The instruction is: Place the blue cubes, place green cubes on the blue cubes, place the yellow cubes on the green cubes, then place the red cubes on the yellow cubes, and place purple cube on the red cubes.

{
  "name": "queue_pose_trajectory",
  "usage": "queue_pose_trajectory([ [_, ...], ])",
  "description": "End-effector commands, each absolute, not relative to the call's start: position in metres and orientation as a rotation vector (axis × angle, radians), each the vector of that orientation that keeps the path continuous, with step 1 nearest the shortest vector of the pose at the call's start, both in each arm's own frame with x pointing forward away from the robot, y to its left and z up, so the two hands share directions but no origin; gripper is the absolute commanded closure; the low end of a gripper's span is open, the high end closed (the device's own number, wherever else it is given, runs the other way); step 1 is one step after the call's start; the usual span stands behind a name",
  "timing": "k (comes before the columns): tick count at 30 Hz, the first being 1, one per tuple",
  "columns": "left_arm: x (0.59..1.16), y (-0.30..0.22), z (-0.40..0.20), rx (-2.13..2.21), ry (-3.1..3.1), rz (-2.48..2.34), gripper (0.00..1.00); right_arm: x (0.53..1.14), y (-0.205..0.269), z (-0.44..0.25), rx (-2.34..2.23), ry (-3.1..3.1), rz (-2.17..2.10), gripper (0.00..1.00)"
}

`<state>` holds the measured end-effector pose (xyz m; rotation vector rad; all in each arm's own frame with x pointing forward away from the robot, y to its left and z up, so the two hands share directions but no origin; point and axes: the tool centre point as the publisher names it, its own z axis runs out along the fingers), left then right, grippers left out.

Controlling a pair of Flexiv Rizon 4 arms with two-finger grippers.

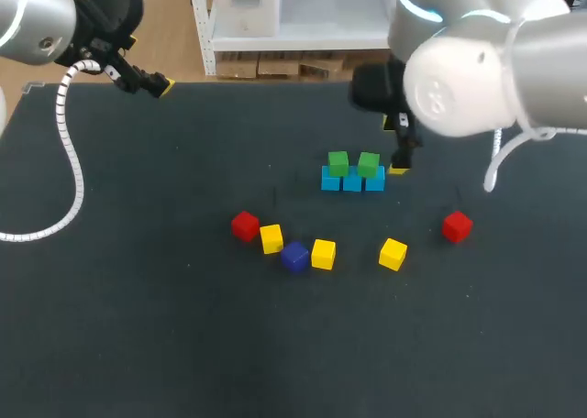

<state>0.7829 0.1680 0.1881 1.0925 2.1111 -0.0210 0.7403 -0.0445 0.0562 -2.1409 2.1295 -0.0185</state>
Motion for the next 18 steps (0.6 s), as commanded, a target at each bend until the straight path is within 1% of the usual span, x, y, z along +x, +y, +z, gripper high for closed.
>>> queue_pose_trajectory([
  [1,0.783,0.169,0.188,1.097,2.106,-0.027,0.00,0.749,-0.031,0.051,-2.176,2.104,-0.039,0.00],
  [8,0.783,0.169,0.188,1.097,2.106,-0.027,0.00,0.759,-0.019,0.047,-2.221,2.076,-0.025,0.00],
  [18,0.783,0.169,0.188,1.097,2.106,-0.027,0.00,0.759,-0.011,0.041,-2.245,2.078,-0.007,0.00],
])
